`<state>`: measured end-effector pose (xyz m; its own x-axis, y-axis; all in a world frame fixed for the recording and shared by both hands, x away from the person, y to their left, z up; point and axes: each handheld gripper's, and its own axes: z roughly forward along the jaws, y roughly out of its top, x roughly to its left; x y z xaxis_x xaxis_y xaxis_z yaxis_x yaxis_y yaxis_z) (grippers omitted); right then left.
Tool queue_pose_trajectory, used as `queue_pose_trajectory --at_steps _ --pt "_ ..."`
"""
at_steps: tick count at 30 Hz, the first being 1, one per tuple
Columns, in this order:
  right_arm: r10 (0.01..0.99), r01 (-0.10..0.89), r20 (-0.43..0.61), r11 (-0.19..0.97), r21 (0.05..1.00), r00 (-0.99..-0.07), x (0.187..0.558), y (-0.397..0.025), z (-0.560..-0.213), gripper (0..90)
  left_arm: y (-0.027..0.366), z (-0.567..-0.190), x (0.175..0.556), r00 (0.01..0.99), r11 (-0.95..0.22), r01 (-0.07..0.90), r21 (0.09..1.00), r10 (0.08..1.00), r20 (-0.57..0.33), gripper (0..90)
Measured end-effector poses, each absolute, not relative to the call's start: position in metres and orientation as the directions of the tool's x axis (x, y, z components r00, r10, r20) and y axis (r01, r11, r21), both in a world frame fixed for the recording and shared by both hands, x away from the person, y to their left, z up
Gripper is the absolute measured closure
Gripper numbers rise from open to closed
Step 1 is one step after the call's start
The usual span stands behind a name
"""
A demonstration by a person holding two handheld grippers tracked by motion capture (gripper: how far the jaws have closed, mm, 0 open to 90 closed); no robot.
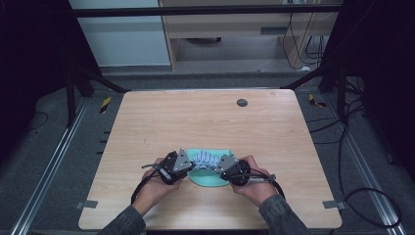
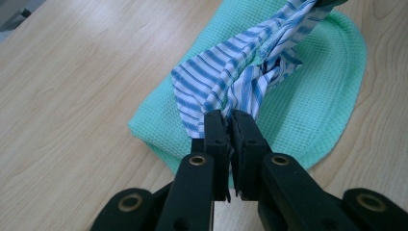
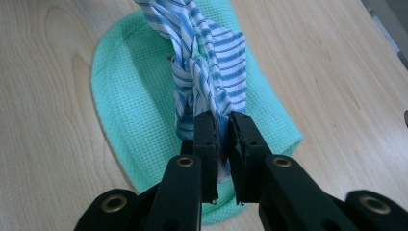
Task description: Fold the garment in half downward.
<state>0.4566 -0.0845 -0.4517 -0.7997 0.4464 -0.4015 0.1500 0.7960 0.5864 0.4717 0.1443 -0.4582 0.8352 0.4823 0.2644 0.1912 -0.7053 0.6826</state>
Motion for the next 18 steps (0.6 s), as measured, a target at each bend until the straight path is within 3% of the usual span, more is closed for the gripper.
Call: queue_pose_trajectory --at_steps 18 --pt "0.439 0.154 -0.384 0.796 0.585 -0.812 0.4493 -0.0856 -0.4620 81.4 0.1452 -0.4692 0.4650 0.846 -0.714 0.198 0.672 0.470 0.251 85.9"
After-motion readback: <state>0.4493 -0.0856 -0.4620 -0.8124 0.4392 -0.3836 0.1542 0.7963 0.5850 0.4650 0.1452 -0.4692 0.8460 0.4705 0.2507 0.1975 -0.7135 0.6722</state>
